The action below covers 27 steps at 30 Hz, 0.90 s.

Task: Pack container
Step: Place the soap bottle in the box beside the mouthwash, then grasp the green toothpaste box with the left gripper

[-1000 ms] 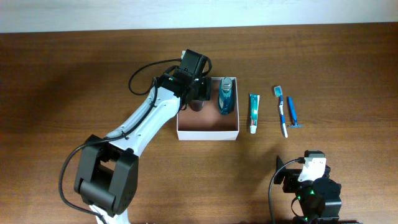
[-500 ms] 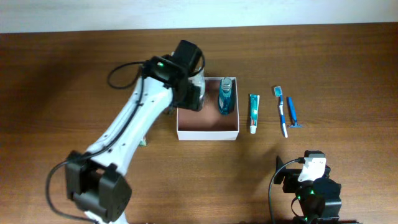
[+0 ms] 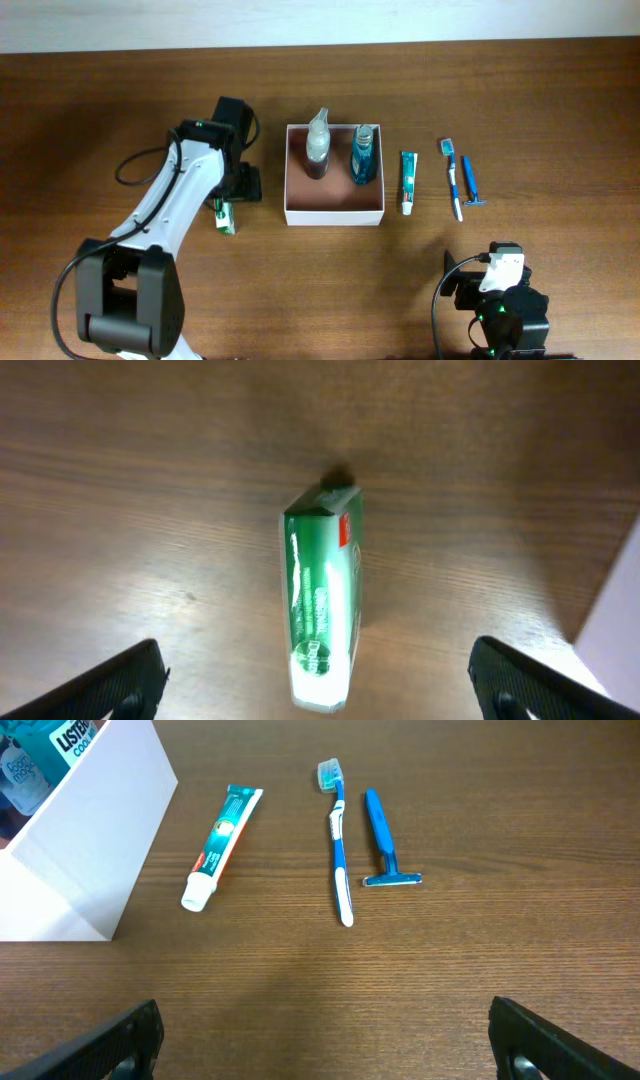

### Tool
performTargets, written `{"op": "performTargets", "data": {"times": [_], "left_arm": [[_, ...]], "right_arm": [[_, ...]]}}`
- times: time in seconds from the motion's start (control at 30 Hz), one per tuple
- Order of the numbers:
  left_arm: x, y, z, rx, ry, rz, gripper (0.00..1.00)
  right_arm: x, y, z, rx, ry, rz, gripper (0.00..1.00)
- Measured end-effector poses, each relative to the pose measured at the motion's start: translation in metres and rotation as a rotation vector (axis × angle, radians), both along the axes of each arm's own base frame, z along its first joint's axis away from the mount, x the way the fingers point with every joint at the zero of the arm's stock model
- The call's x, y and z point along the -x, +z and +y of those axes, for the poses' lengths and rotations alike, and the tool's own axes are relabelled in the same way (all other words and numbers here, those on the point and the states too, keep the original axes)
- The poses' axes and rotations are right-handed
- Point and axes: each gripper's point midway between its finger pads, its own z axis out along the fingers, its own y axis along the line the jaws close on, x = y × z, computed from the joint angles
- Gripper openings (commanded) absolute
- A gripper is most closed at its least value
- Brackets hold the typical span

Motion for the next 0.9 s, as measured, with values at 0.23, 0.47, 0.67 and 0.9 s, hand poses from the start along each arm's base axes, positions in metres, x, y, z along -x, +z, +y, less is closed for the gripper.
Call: {"op": "performTargets", "data": {"times": [0.23,0.47,0.67,0.9], "left_arm": [[0.012,-0.044,0.0,0.037,0.019,0.002,0.7],[0.017,-0.061,-0.003,0.065,0.032,-0.005,0.46],[0.016,-0.062,-0.004,0.07,0.035,-0.01,0.13],[0.026,-0.06,0.001,0.043,0.037,0.028,0.02]], "right_arm": [[0.0,0.0,0.0,0.0,0.0,0.0,0.99],[0.0,0.0,0.0,0.0,0.0,0.0,0.99],[0.0,0.0,0.0,0.0,0.0,0.0,0.99],[0.0,0.0,0.0,0.0,0.0,0.0,0.99]]}}
